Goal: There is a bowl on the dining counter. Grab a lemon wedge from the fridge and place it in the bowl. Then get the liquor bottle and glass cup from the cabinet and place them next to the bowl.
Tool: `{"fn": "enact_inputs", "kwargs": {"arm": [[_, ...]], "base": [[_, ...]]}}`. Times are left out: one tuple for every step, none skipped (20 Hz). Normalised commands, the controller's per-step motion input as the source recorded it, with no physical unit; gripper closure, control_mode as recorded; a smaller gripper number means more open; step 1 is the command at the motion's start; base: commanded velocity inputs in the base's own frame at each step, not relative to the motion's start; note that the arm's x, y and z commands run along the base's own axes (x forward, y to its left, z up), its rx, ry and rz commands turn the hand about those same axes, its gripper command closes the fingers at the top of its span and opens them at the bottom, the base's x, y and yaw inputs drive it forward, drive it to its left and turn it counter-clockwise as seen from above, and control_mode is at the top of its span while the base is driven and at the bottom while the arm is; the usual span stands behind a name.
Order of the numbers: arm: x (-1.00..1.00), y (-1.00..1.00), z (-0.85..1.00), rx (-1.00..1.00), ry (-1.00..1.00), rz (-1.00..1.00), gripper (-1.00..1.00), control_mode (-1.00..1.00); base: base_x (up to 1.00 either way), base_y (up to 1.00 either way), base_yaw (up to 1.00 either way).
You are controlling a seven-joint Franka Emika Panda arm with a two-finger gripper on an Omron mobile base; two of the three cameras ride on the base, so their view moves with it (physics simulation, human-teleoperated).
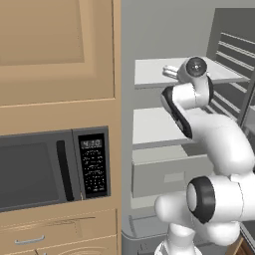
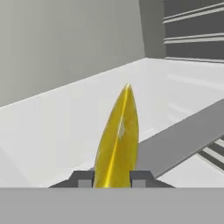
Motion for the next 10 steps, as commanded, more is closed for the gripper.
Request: {"fn": "enact_inputs", "kwargs": {"arm": [[-0.65,-0.11,0.0,0.0,-0.16,0.0,1.0,-1.0],[-0.79,-0.13,0.0,0.0,-0.2,0.0,1.0,-1.0],[-0.81,-0.13,0.0,0.0,-0.2,0.0,1.0,-1.0],[-0.82,-0.13,0.0,0.0,-0.19,0.0,1.0,-1.0],[-0.83,-0.13,0.0,0.0,-0.18,0.0,1.0,-1.0],[-0.83,-0.14,0.0,0.0,-0.18,0.0,1.0,-1.0],[-0.83,-0.14,0.0,0.0,-0.18,0.0,1.0,-1.0],[-0.83,-0.16,0.0,0.0,-0.18,0.0,1.0,-1.0],[-0.79,-0.14,0.0,0.0,-0.19,0.0,1.0,-1.0],[-0.86,-0.17,0.0,0.0,-0.22,0.0,1.0,-1.0]], "base": [[0.0,0.0,0.0],[0.0,0.0,0.0],[0.0,0.0,0.0],[0.0,0.0,0.0],[0.0,0.0,0.0],[0.0,0.0,0.0],[0.0,0.0,0.0],[0.0,0.0,0.0],[0.0,0.0,0.0],[0.0,0.0,0.0]]}}
